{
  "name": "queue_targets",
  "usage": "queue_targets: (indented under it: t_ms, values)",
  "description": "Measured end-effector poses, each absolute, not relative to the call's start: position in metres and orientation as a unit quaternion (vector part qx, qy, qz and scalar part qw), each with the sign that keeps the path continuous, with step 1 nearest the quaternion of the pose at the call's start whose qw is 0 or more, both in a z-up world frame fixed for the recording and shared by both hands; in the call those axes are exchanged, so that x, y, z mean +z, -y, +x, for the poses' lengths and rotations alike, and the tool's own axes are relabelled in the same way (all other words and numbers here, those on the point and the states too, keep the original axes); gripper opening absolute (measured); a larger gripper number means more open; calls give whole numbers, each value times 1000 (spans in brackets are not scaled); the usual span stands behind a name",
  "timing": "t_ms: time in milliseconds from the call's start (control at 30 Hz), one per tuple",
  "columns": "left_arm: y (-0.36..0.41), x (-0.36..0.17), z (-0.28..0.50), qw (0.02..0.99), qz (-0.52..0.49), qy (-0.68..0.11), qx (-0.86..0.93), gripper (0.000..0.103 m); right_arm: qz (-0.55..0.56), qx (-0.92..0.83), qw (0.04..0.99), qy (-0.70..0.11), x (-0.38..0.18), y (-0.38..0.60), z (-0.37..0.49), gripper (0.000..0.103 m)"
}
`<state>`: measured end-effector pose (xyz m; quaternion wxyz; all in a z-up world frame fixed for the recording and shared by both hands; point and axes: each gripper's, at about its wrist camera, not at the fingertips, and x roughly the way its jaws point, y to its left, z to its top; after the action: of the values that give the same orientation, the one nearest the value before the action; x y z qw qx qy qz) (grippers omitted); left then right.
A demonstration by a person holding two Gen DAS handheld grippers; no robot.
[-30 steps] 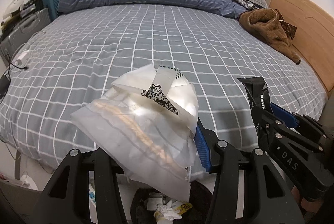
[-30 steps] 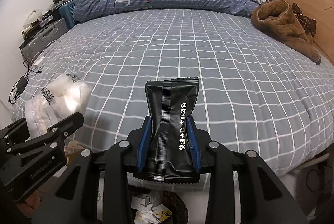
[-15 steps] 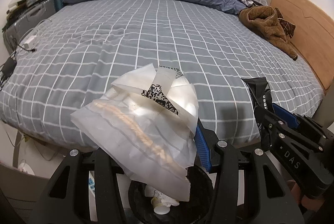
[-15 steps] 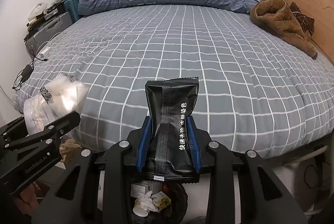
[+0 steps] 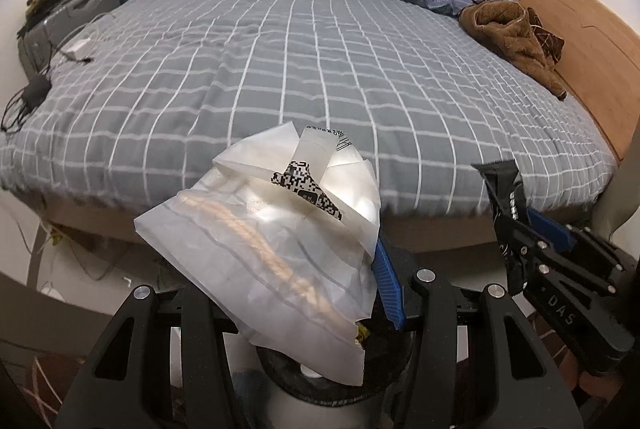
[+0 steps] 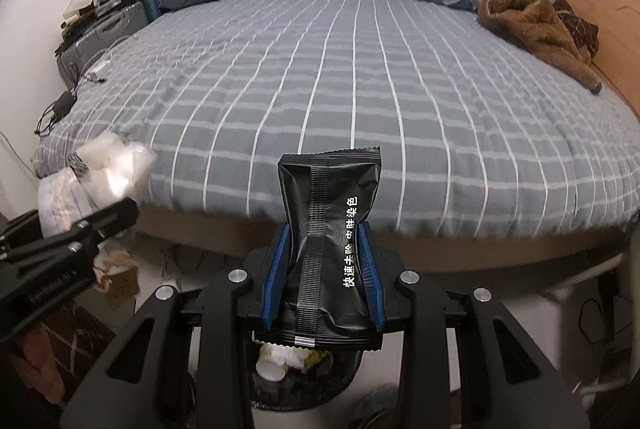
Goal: Collect trash
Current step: 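Lift the clear bag and black packet and carry them over the bin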
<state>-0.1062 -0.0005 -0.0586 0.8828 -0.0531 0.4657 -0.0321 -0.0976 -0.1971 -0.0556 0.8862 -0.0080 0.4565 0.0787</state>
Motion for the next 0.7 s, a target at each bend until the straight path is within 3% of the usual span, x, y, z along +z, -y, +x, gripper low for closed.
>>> queue_targets:
  t_ms: [700]
  values:
    - [-13, -122, -157, 848, -60, -526, -29, 49, -9, 82, 842, -532, -122, 189, -138, 33]
